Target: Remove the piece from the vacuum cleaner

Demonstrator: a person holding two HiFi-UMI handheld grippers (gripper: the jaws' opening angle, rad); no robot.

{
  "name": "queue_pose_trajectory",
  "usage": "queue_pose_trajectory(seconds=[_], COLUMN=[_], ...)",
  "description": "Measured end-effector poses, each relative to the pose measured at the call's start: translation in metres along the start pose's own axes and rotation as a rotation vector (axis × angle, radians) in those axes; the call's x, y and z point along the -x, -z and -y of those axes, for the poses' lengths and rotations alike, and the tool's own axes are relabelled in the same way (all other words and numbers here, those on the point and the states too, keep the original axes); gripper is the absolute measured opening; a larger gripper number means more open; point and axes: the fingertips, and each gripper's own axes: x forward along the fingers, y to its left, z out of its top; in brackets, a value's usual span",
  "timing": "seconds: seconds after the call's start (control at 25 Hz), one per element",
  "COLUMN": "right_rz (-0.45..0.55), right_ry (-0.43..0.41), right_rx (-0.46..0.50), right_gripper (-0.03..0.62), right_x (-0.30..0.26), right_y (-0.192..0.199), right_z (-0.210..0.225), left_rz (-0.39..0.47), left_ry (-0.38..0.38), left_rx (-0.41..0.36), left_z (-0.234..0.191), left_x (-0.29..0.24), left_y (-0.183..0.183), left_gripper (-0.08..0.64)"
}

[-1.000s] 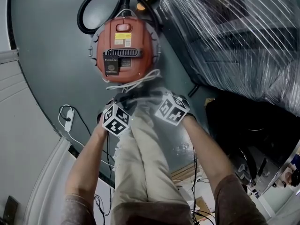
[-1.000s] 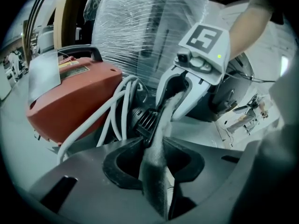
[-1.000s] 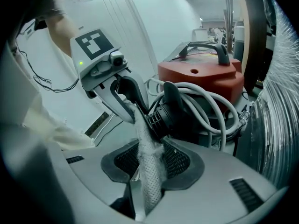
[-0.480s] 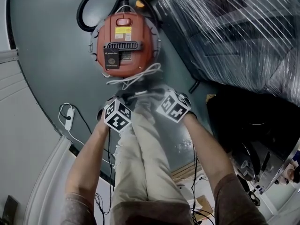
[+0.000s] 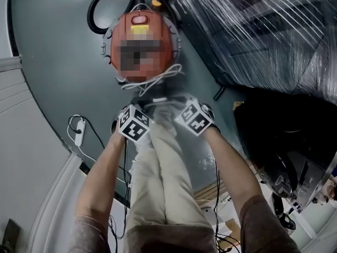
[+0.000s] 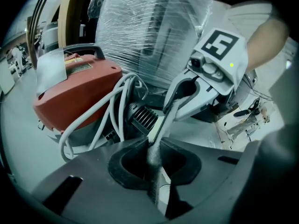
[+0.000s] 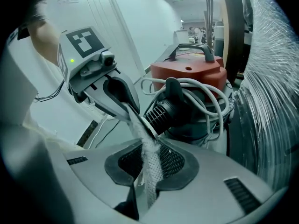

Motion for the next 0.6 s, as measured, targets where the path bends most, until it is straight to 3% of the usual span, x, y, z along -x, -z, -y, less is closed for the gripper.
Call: queue_pose_trajectory(seconds=[0.12, 0.28, 0.6], right_rz=[-0.006, 0.009, 0.049], right_ry=[-0.007, 0.011, 0.042], right_rx=[-0.012, 0.107, -0.024], right_gripper=[0.054, 0.04, 0.041], right_x=[0.0, 0.003, 0.027], right_y=[0.004, 0.01, -0.007], right_z=[-0.006, -0.019, -0.031], left_rz=[-0.015, -0.01, 0.01], left_ry=[0.029, 0.074, 0.055], left_rx=[-0.015, -0.025, -0.083], left_z=[0.008, 0.024, 0.025], left_x=[0.0, 0.004, 0.036], left_y=[0.005, 0.016, 0.0], left_gripper=[0.055, 0.038, 0.043])
